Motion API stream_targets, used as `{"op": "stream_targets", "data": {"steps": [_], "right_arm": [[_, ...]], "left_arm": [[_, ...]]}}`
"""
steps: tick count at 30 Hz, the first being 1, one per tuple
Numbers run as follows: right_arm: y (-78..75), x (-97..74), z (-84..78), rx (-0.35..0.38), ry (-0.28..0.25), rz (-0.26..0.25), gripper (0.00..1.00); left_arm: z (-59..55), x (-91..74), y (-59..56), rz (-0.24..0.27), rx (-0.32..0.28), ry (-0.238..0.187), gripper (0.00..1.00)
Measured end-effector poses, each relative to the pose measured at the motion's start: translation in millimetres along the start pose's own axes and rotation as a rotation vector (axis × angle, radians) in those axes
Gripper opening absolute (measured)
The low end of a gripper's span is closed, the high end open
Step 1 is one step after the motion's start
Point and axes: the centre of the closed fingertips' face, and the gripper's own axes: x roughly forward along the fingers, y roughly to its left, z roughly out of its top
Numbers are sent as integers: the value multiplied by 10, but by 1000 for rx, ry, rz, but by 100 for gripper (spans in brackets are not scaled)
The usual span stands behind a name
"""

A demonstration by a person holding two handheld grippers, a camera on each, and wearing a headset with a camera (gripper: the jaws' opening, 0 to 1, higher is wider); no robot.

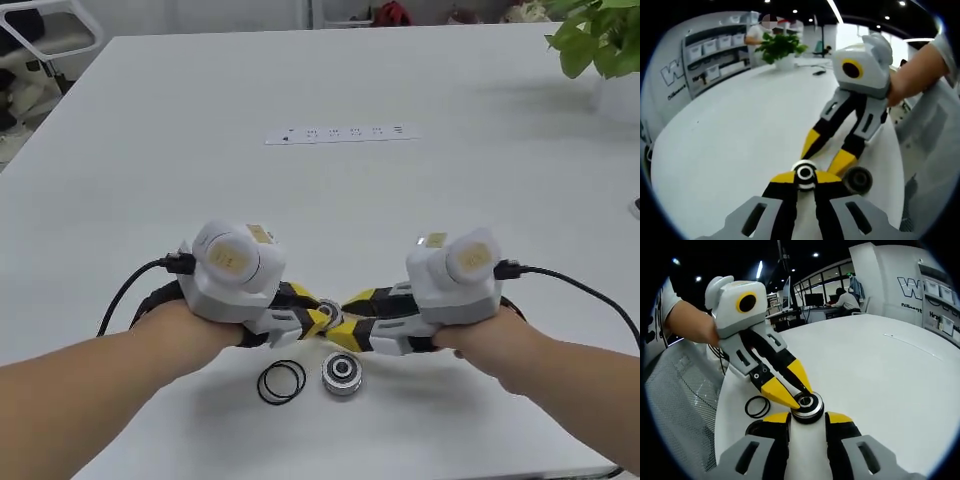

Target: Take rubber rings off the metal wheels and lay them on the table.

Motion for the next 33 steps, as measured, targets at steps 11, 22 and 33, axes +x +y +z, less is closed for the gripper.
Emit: {"op": "stream_targets", "data": {"steps": [11,22,33], "right_arm": [[4,-14,-28,14,10,-3,20],[-30,-49,-75,36,27,-16,7],[-95,-68,-78,159,14,-35,1]], "left_arm": [[-1,-2,-7,2,-2,-1,12],[-3,-2,-8,7,-7,-1,12],[-1,-3,-8,8,-3,-1,12]]}}
